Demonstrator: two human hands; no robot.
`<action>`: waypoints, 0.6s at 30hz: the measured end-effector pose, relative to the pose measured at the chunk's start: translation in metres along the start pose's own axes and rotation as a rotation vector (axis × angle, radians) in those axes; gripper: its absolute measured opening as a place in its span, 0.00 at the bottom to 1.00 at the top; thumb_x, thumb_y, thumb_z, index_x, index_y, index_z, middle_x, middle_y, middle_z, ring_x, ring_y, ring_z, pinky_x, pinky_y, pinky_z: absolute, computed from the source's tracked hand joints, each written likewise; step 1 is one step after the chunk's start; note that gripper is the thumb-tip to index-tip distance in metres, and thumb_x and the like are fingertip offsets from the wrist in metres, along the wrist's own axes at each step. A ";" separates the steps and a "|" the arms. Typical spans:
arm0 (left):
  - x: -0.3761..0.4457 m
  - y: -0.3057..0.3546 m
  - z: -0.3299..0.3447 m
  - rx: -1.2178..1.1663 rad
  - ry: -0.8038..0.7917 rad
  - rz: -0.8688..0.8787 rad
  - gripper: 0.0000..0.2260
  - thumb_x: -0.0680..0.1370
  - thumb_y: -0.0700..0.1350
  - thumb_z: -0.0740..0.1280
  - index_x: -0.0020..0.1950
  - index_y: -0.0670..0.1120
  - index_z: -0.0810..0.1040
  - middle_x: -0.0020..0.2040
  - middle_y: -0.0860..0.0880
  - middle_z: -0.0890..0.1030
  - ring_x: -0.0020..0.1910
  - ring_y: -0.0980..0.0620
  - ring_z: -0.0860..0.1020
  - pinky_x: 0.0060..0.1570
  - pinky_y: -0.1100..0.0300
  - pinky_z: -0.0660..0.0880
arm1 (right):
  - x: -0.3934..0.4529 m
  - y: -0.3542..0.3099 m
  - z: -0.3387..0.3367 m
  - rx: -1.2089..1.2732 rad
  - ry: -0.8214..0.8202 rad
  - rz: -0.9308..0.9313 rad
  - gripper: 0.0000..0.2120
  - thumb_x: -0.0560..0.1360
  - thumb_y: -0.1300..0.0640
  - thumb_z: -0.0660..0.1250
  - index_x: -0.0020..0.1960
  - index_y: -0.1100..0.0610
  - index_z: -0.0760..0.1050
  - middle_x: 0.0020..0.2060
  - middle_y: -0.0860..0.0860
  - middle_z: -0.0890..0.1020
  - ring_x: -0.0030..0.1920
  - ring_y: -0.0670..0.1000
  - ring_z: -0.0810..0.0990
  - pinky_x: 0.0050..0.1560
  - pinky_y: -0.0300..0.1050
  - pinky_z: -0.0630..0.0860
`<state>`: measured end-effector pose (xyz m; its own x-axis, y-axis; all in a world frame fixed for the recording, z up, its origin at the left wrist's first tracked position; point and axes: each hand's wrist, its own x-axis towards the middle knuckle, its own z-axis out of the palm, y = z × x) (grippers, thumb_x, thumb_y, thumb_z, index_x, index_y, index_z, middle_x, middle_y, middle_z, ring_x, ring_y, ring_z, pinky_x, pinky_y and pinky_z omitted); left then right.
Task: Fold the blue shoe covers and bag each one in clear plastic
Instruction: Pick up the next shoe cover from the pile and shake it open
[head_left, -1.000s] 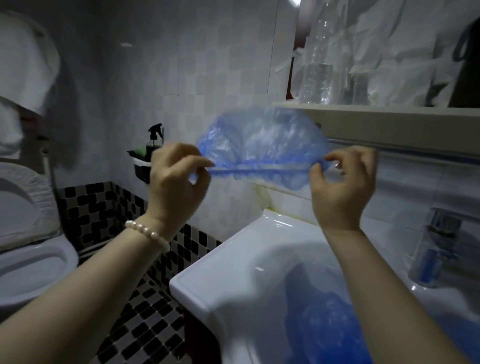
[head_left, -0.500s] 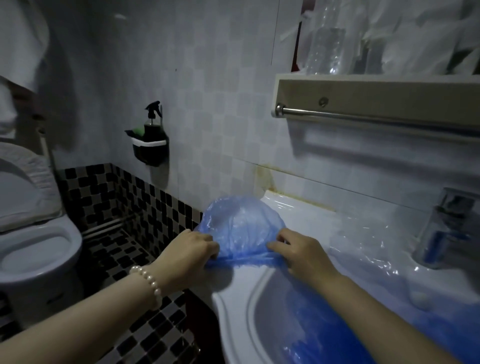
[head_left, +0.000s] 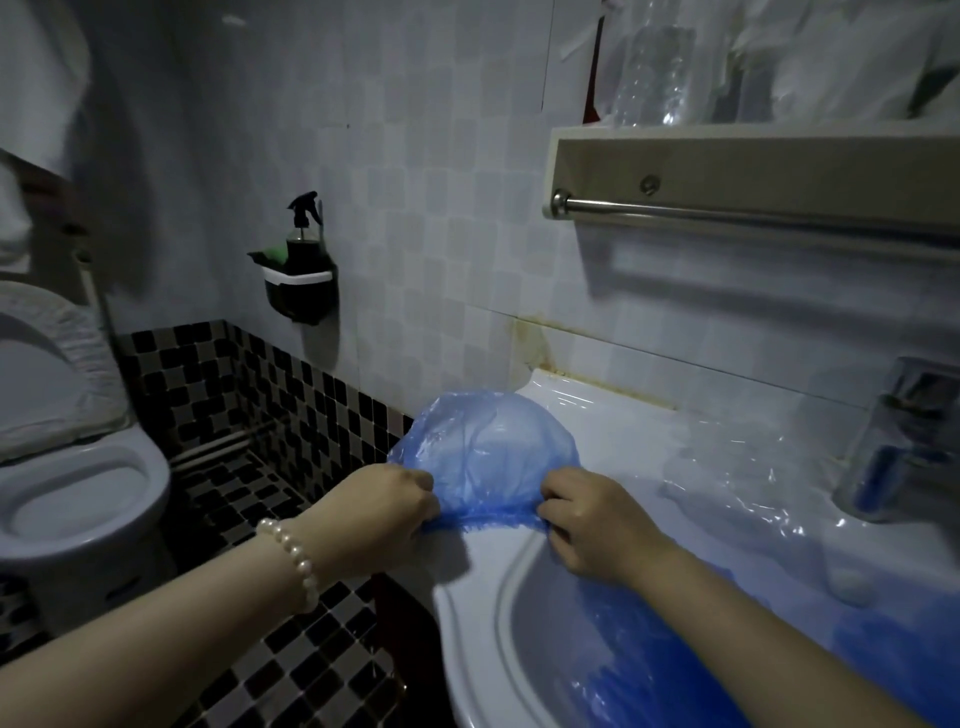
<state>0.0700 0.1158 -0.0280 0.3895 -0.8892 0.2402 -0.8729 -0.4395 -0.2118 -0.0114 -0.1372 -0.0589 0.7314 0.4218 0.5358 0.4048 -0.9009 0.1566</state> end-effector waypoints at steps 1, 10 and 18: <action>0.001 0.000 -0.004 0.056 -0.012 0.037 0.08 0.70 0.43 0.62 0.41 0.47 0.81 0.35 0.51 0.77 0.30 0.50 0.77 0.29 0.58 0.74 | 0.000 -0.002 -0.002 0.035 -0.026 0.034 0.08 0.65 0.59 0.61 0.28 0.59 0.74 0.31 0.53 0.74 0.28 0.55 0.72 0.25 0.44 0.71; 0.022 0.029 -0.022 0.332 0.169 0.055 0.09 0.60 0.39 0.55 0.26 0.46 0.75 0.16 0.49 0.66 0.12 0.51 0.65 0.18 0.67 0.49 | 0.025 -0.036 -0.015 -0.090 0.026 0.280 0.12 0.63 0.54 0.58 0.22 0.55 0.70 0.19 0.51 0.73 0.18 0.54 0.70 0.19 0.35 0.63; 0.044 0.031 -0.006 0.243 0.037 -0.177 0.14 0.59 0.42 0.78 0.41 0.43 0.79 0.29 0.43 0.79 0.25 0.47 0.78 0.21 0.63 0.60 | 0.062 -0.050 -0.014 -0.120 -0.368 0.618 0.12 0.77 0.63 0.58 0.60 0.61 0.72 0.53 0.57 0.80 0.54 0.58 0.79 0.49 0.46 0.73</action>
<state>0.0580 0.0635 -0.0183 0.5141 -0.7928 0.3273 -0.6946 -0.6087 -0.3834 0.0064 -0.0671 -0.0220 0.9526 -0.1796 0.2455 -0.1894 -0.9817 0.0167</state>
